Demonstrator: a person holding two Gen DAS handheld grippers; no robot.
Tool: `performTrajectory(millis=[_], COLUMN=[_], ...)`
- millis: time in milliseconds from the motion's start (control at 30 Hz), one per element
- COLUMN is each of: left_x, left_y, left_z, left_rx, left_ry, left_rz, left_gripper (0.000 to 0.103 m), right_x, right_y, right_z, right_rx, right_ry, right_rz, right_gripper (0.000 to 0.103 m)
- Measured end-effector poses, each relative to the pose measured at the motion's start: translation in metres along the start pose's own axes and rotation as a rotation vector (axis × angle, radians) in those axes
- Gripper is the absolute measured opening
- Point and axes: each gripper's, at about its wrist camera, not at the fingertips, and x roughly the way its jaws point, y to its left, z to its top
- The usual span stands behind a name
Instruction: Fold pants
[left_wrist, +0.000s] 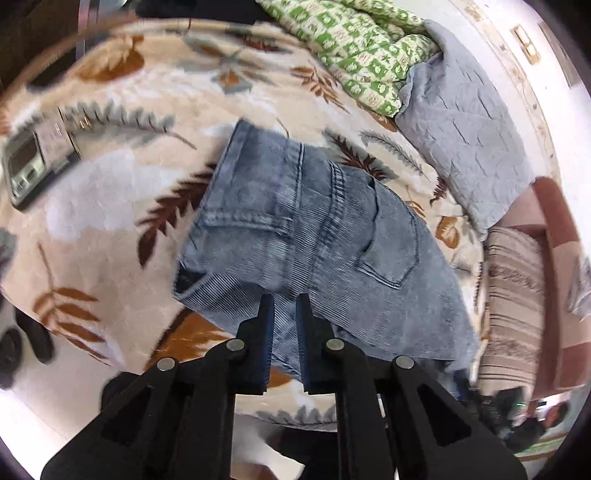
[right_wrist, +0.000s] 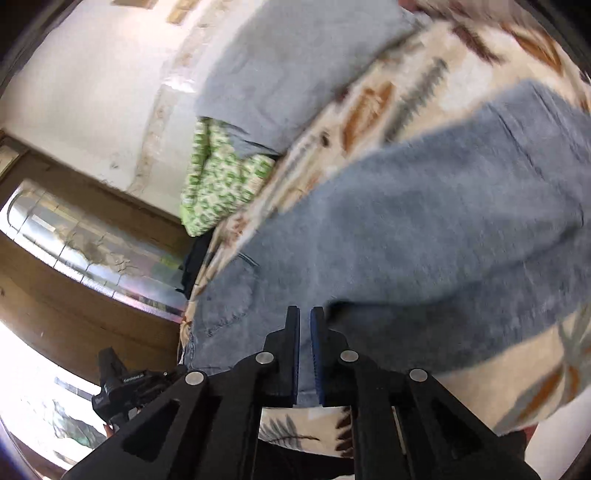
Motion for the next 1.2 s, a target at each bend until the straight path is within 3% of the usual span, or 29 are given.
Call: performTrajectory(millis=[33, 100, 133, 200, 300, 400, 500, 533, 567, 600, 633, 800, 900, 967, 1133, 1200], left_x=[0.001, 0.000, 0.001, 0.005, 0.018, 0.036, 0.048, 0.049, 0.049, 0.048, 0.046, 0.002, -0.011, -0.008, 0.037, 0.045], left_y=[0.002, 0.000, -0.001, 0.001, 0.004, 0.002, -0.007, -0.009, -0.011, -0.013, -0.015, -0.025, -0.023, -0.014, 0.014, 0.020], left_z=[0.001, 0.002, 0.002, 0.002, 0.004, 0.012, 0.018, 0.019, 0.021, 0.024, 0.028, 0.028, 0.016, 0.004, -0.016, -0.013], left_rx=[-0.014, -0.012, -0.010, -0.026, -0.066, -0.096, -0.092, -0.084, -0.078, -0.067, -0.056, -0.001, 0.035, 0.036, 0.011, -0.006], left_ry=[0.008, 0.000, 0.002, 0.008, 0.025, 0.069, 0.088, 0.091, 0.092, 0.096, 0.102, 0.014, 0.002, 0.019, 0.105, 0.114], left_rz=[-0.032, -0.060, -0.070, -0.086, -0.105, -0.120, -0.101, -0.094, -0.086, -0.083, -0.088, -0.117, -0.109, -0.093, 0.034, 0.030], left_gripper=[0.010, 0.015, 0.020, 0.055, 0.061, 0.061, 0.060, 0.057, 0.033, 0.008, 0.008, 0.008, 0.008, 0.008, 0.009, 0.009], right_x=[0.010, 0.021, 0.026, 0.031, 0.040, 0.051, 0.058, 0.061, 0.063, 0.065, 0.067, 0.036, 0.014, 0.009, 0.036, 0.048], right_y=[-0.007, -0.013, -0.014, -0.013, -0.005, -0.005, -0.004, -0.001, 0.002, 0.004, 0.007, 0.031, 0.040, 0.036, 0.001, -0.008], right_z=[-0.001, -0.003, -0.004, -0.006, -0.006, 0.000, 0.008, 0.010, 0.013, 0.015, 0.020, 0.028, 0.019, 0.007, -0.023, -0.028], right_rx=[0.043, 0.071, 0.076, 0.069, 0.028, 0.023, 0.023, 0.015, -0.002, -0.014, -0.023, -0.065, -0.109, -0.118, -0.069, -0.065], right_ry=[0.022, 0.031, 0.024, 0.023, 0.028, 0.020, 0.006, 0.004, 0.005, 0.017, 0.027, -0.025, -0.020, 0.003, 0.104, 0.129], right_rz=[0.002, -0.019, 0.000, 0.014, 0.004, -0.017, -0.026, -0.026, -0.035, -0.027, -0.025, 0.062, 0.085, 0.071, -0.019, -0.060], right_gripper=[0.032, 0.055, 0.055, 0.056, 0.068, 0.069, 0.065, 0.057, 0.047, 0.015, 0.005, 0.005, 0.005, 0.005, 0.005, 0.008])
